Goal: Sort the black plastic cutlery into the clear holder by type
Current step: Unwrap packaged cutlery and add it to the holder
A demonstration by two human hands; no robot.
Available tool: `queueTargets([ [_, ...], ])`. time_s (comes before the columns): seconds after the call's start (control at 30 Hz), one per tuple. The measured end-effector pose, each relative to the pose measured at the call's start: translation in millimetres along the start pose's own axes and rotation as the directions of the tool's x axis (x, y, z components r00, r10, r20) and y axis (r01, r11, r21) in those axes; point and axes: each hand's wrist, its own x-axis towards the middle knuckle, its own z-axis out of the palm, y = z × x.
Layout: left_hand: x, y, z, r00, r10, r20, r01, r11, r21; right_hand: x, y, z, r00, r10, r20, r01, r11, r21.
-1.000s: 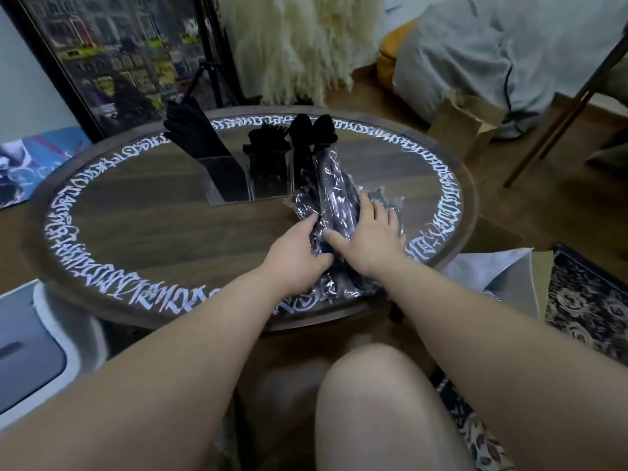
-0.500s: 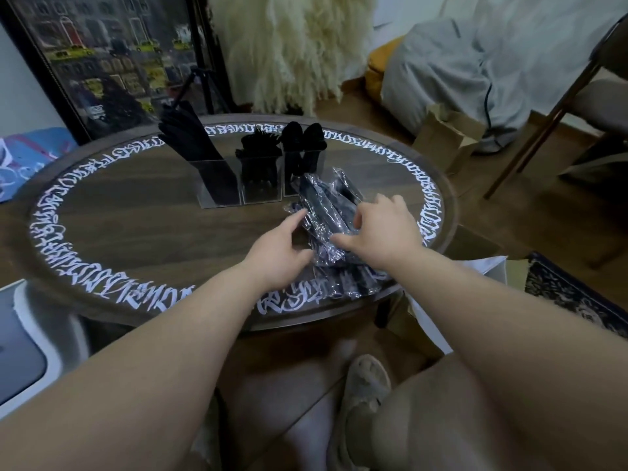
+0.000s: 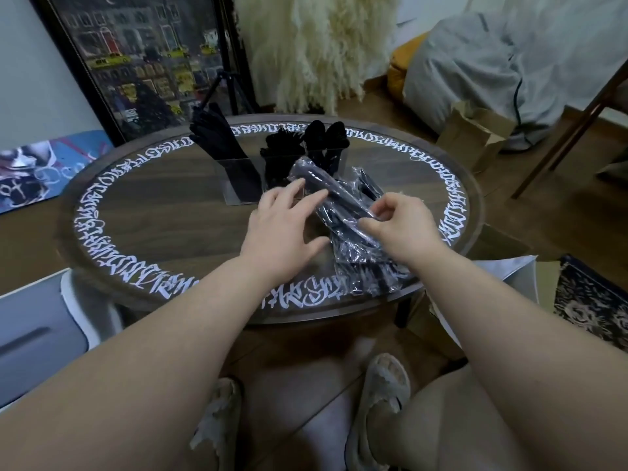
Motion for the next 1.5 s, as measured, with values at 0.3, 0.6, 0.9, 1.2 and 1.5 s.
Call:
queueTargets([
  [0.3,-16.8,-13.2,-16.2,0.995,0.038,0.091,-0.060,0.965,0.254,-8.2,-29.9,22.9,0.938,-0.173,0.301,0.134,0.980,0.146],
  [0.6,-31.4,-46.6,-39.6,0.990,-0.024,0.140,0.009,0.994,0.107,-9.9,-58.1,58.9,0.922,-0.270,0.276,0.218,0.954,0.207],
  [0.9,-40.6,-70.5,-36.4,0.974,-0.082,0.213,0.077,0.997,0.028,-5.1,-75.9,65.1,0.894,-0.349,0.281,0.377,0.925,-0.053],
  [1.2,-39.2,-73.4,-30.1,0.965,-0.094,0.245,0.089,0.996,0.032,-1.7,-63.6,80.1,0.878,-0.310,0.365,0.350,0.936,-0.046],
  [1.5,-29.8,-75.7,-28.8,0.959,-0.171,0.225,0.180,0.984,-0.017,4.2,-62.7,90.0,0.904,-0.378,0.200,0.348,0.922,0.168],
])
